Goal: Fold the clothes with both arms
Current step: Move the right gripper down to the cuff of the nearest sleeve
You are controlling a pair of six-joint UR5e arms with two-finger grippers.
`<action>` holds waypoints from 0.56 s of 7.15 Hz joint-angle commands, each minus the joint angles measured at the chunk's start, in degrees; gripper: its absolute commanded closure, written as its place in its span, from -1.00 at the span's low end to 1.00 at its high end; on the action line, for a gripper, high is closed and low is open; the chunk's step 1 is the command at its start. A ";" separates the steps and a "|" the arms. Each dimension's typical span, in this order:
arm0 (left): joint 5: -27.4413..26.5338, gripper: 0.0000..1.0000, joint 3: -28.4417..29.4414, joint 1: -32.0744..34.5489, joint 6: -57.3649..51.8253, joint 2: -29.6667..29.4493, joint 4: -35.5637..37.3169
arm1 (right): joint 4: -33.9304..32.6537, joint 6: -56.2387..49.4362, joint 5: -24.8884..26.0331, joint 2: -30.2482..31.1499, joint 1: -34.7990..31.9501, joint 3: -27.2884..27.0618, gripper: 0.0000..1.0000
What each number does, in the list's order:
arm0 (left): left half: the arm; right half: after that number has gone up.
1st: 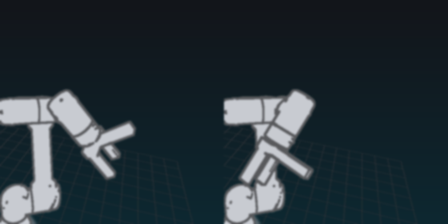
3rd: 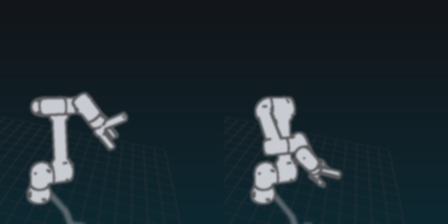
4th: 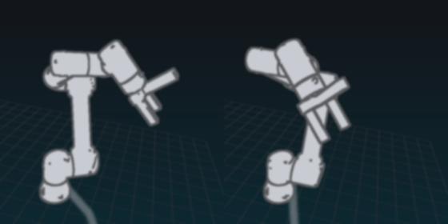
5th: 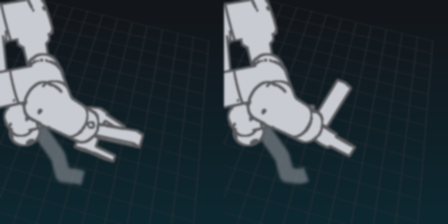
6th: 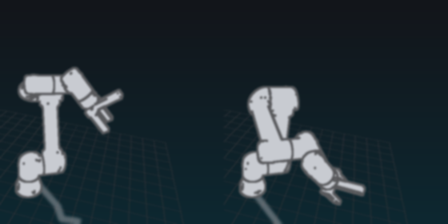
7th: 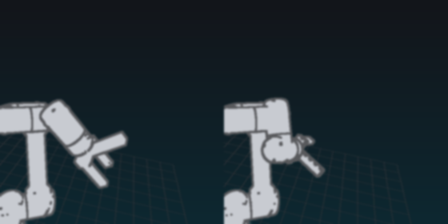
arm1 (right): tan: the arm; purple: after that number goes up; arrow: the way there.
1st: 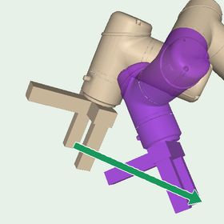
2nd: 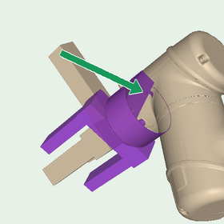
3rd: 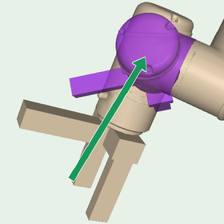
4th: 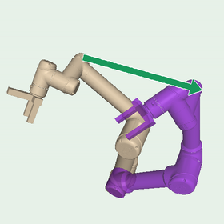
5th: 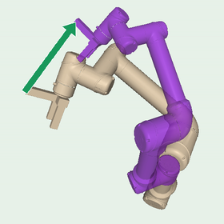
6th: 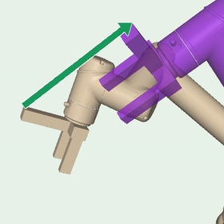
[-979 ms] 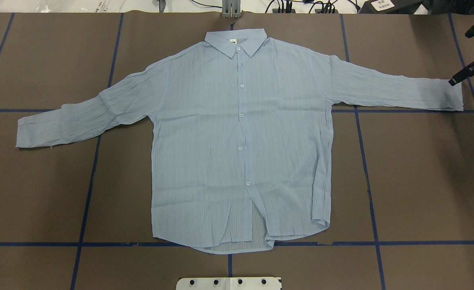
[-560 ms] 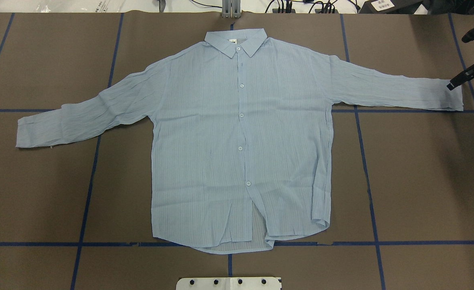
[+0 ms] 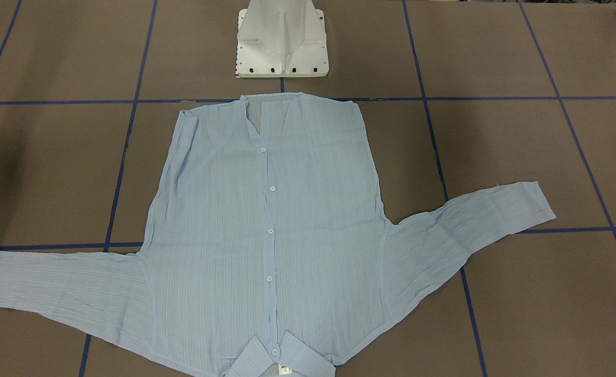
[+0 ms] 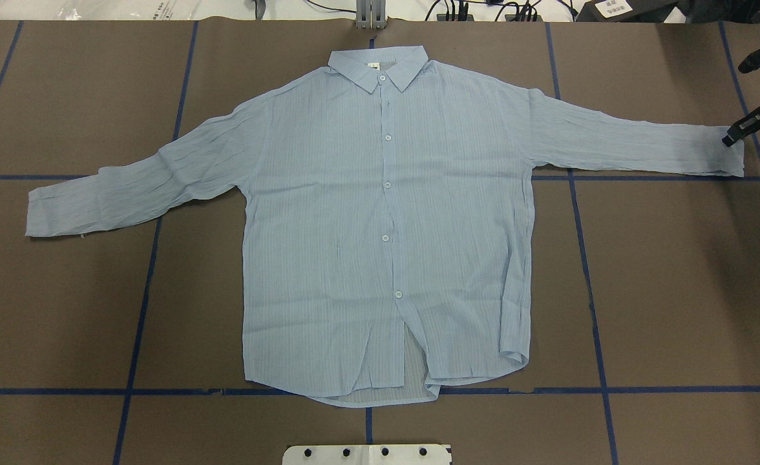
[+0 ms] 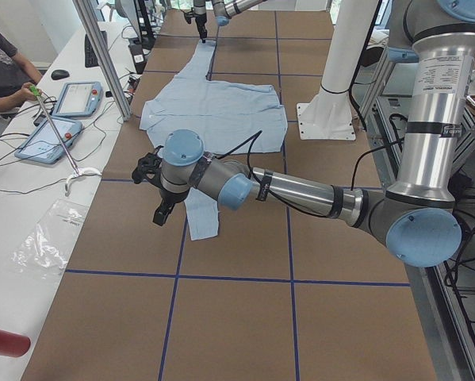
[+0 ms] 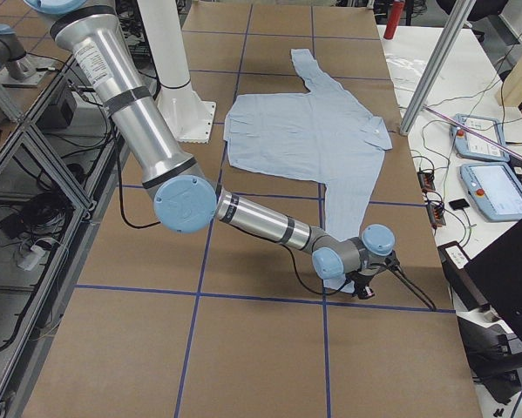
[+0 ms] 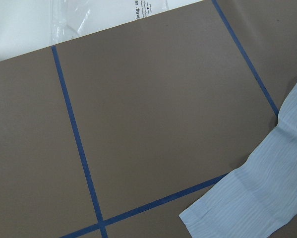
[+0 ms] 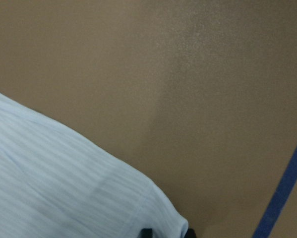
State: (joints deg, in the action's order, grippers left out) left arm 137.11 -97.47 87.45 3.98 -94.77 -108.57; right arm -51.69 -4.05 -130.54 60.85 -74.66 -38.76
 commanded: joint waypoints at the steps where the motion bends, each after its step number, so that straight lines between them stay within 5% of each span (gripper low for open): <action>1: 0.00 -1.00 0.00 -0.09 -0.02 -0.16 0.03 | -0.08 0.09 -0.67 -0.03 -0.04 -0.53 1.00; 3: 0.00 -1.00 0.44 -0.09 -0.11 -0.16 0.03 | -1.82 0.88 -4.08 0.75 -1.79 -6.55 1.00; 4: 0.00 -1.00 0.61 -0.09 -0.11 -0.16 0.03 | -6.79 0.97 -7.32 3.28 -3.19 -14.77 1.00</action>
State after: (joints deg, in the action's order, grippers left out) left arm 137.09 -97.09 87.39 3.90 -94.92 -108.54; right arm -54.21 -3.34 -134.57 62.03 -76.34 -45.82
